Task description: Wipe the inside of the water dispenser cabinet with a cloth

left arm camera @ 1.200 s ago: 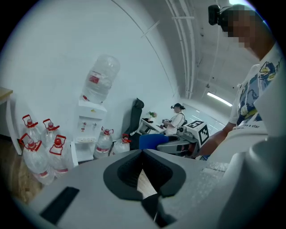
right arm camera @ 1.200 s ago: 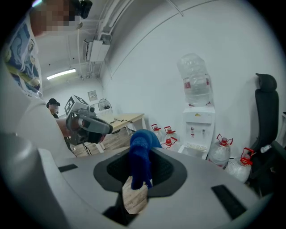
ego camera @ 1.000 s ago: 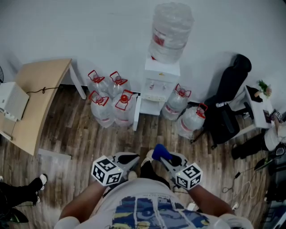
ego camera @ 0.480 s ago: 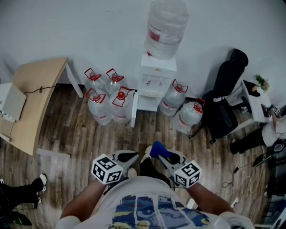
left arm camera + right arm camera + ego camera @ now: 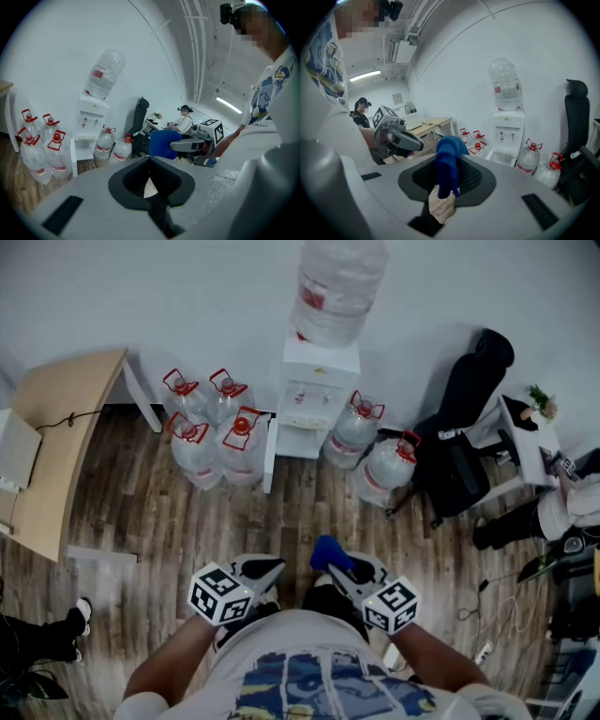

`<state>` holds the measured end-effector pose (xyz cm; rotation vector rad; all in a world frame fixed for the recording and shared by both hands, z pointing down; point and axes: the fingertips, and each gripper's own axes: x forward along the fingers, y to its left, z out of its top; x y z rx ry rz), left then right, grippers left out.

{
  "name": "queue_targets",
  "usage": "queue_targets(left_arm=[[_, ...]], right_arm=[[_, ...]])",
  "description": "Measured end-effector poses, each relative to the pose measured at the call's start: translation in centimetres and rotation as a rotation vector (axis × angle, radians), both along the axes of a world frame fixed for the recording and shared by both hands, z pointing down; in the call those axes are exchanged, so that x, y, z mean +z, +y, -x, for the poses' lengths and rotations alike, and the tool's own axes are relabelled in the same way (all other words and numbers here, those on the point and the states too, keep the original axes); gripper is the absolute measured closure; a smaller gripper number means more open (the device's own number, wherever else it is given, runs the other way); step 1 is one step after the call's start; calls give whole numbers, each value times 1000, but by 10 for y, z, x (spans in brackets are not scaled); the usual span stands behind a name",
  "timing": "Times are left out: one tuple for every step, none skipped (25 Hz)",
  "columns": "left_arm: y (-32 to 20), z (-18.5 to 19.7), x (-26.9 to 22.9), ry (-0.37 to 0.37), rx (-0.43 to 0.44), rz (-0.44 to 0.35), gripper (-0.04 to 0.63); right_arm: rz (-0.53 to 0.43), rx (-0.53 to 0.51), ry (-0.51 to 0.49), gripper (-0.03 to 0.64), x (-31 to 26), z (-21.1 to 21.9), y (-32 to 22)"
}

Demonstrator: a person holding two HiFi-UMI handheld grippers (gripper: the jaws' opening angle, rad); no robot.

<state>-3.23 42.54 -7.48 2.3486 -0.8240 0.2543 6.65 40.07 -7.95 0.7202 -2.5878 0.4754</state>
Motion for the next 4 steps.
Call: queue_targets(left_arm=[[1,-3,1,-4,1,-1,593],[2,-6,2,-6,2,-1,594],[3,-9,3,-7,3,-2,592],[5,-12,4,-8,4,-2,593]], right_arm=[[-1,-1,0,532,0,-2,1],[-3,-2,-2,532,1,-5,2],[-4,-1,-3,532,1,-7,3],[-5,-1,-5,532,2,-10,3]])
